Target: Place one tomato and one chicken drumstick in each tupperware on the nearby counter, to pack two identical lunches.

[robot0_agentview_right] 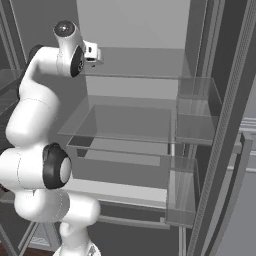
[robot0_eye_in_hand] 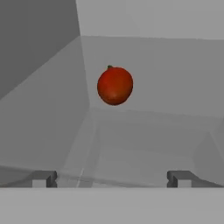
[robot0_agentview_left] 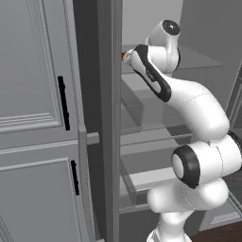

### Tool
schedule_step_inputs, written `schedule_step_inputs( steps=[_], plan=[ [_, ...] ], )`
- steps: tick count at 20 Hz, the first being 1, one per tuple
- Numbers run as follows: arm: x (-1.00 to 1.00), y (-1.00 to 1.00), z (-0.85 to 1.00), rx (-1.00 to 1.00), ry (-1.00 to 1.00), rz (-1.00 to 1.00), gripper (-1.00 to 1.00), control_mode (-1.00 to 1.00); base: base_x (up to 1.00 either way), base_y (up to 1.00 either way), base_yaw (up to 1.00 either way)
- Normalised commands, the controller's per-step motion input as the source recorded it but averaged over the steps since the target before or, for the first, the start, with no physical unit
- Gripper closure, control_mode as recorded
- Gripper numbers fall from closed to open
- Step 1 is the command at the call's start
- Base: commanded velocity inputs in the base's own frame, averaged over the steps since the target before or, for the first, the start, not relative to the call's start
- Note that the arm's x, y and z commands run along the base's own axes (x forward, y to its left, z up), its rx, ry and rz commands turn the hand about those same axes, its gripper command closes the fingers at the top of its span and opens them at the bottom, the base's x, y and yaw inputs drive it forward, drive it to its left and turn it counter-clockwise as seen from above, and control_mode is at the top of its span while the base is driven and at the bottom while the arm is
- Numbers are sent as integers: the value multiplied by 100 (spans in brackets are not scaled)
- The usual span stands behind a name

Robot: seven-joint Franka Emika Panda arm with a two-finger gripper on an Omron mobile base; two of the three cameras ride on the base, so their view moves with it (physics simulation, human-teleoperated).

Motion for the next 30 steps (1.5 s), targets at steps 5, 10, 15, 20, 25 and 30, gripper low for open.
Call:
schedule_step_inputs(
  steps=[5, 10, 15, 20, 25, 30],
  plan=[
    [68, 21, -4, 0, 6, -1, -100, -100, 0, 0, 0],
    [68, 20, -7, 0, 6, 0, -100, -100, 0, 0, 0],
    [66, 3, -7, 0, 1, 0, -100, -100, 0, 0, 0],
    [60, 0, -14, 0, 0, -1, -100, -100, 0, 0, 0],
    [23, 1, -27, -1, 3, -2, 100, -100, 0, 0, 0],
    [-2, 0, -35, -4, -1, -2, 100, -100, 0, 0, 0]
  ],
)
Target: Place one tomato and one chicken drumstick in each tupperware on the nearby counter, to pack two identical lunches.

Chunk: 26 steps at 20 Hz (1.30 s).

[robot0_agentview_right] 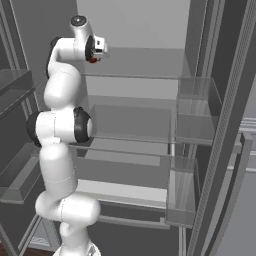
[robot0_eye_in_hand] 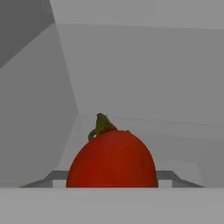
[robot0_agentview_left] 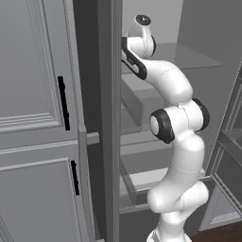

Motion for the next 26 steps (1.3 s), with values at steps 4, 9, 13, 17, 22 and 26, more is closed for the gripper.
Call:
schedule_step_inputs(
  steps=[4, 9, 13, 17, 22, 26],
  plan=[
    [-90, 0, -29, -4, -25, 0, 100, -100, 0, 0, 0],
    [-100, -20, -2, 0, -19, 0, 100, -100, 0, 0, 0],
    [-100, -38, -11, 1, -14, -1, 100, -100, 0, 0, 0],
    [-100, -57, 0, 6, -6, -1, 100, -100, 0, 0, 0],
    [-100, -66, 0, 8, 0, -4, 100, -100, 0, 0, 0],
    [-100, -23, -9, 1, 0, -2, 100, -100, 0, 0, 0]
  ],
)
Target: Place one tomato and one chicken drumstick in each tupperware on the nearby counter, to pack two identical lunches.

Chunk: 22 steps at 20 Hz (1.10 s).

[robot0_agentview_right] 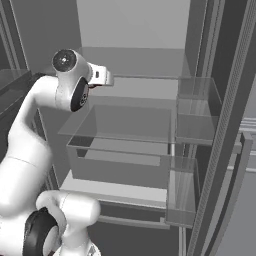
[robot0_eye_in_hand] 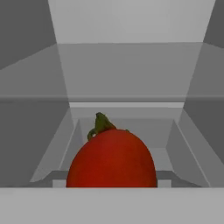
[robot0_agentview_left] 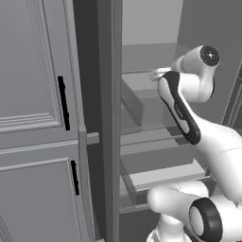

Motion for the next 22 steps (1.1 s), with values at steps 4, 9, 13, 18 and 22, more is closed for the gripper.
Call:
schedule_step_inputs(
  steps=[4, 9, 13, 18, 22],
  plan=[
    [-100, 0, -15, 0, 0, 0, 100, -100, 0, 0, 0],
    [-40, 0, -10, 0, 0, 0, 100, 100, -60, 0, 0],
    [0, 0, 0, 0, 0, 0, 100, 100, -100, 0, 0],
    [0, 0, 0, 0, 0, 0, 100, 100, -100, 10, 7],
    [0, 0, 0, 0, 0, 0, 100, 100, -78, 43, 49]
  ],
)
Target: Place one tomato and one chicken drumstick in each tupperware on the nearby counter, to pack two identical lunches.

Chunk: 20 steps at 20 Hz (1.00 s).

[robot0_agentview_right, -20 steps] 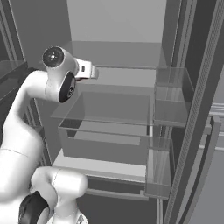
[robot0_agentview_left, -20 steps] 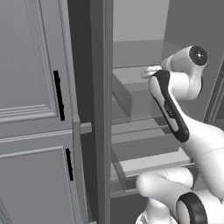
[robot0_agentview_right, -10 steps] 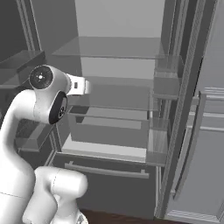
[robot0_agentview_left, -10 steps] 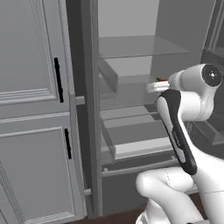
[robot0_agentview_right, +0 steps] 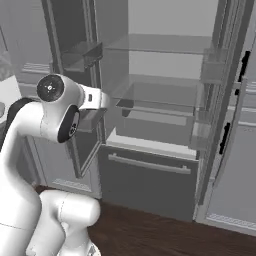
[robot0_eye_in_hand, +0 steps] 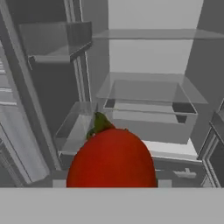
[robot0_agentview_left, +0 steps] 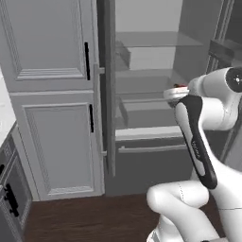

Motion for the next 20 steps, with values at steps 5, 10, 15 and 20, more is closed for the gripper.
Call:
schedule_step_inputs(
  steps=[5, 10, 15, 20],
  plan=[
    [0, 0, 0, 0, 0, 0, 100, 100, -6, 66, 70],
    [0, 0, 0, 0, 0, 0, 100, 100, 41, 66, 65],
    [0, 0, 0, 0, 0, 0, 100, 100, 81, 47, 50],
    [0, 0, 0, 0, 0, 0, 100, 100, 100, 0, 48]
  ],
)
